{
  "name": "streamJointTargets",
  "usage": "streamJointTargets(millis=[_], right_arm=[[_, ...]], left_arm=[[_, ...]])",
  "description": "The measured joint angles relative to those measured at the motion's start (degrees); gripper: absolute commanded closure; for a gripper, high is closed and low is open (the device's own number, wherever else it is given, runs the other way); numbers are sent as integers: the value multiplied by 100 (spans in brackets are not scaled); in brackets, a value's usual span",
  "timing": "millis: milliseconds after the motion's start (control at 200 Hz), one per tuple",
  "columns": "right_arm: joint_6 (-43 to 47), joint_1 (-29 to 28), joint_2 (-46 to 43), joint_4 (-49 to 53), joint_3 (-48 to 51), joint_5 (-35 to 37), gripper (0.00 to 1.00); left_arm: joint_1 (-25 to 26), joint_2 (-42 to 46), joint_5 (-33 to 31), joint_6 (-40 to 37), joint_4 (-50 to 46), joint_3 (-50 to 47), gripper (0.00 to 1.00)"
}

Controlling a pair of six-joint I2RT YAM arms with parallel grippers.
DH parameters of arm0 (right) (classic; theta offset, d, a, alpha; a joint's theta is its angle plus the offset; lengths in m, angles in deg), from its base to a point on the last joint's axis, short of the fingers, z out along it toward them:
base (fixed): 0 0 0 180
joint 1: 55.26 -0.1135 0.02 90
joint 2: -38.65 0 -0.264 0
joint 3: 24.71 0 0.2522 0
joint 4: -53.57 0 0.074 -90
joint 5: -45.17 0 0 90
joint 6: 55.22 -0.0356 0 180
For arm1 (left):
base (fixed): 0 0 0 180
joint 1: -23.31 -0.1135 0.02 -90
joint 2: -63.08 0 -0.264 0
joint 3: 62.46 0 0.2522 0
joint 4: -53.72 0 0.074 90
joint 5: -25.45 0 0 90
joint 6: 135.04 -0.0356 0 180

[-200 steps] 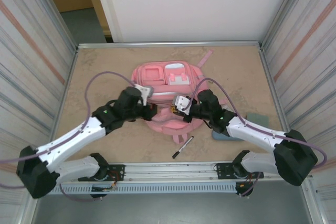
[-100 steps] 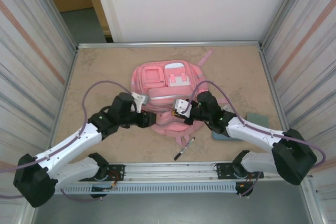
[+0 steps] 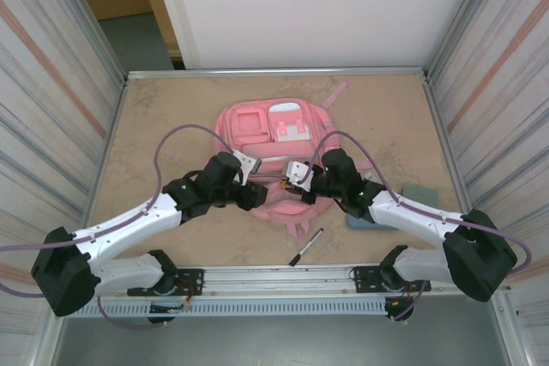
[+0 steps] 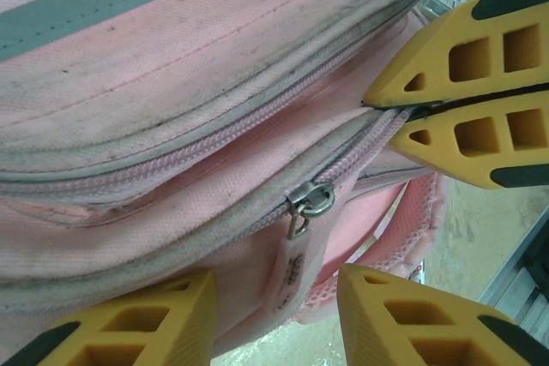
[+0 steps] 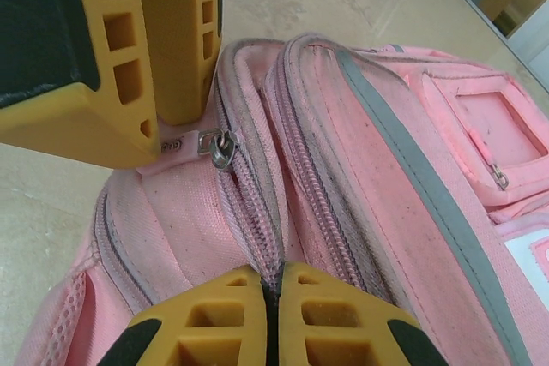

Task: Pack the student bag

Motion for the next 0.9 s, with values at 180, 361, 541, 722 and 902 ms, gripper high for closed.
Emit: streamJointTargets(millis=[180,361,541,722,902], right_arm=[[-122,87,0,-35,0,-131,100],[-251,155,0,-66,35,-199,100],[-323,162,0,-131,42,-262,100],[-348,166,-7,-157,48,-264,100],[-428,190,-7,-173,48,-291,100]], left_arm=[[-11,-197,304,-26,149,28,70],[-11,-428,481,26,190,96,81],[-17,-426,463,138,358,92,88],[-111,-411,651,188,542,42,88],[-136,-400,734,302,636,37,84]])
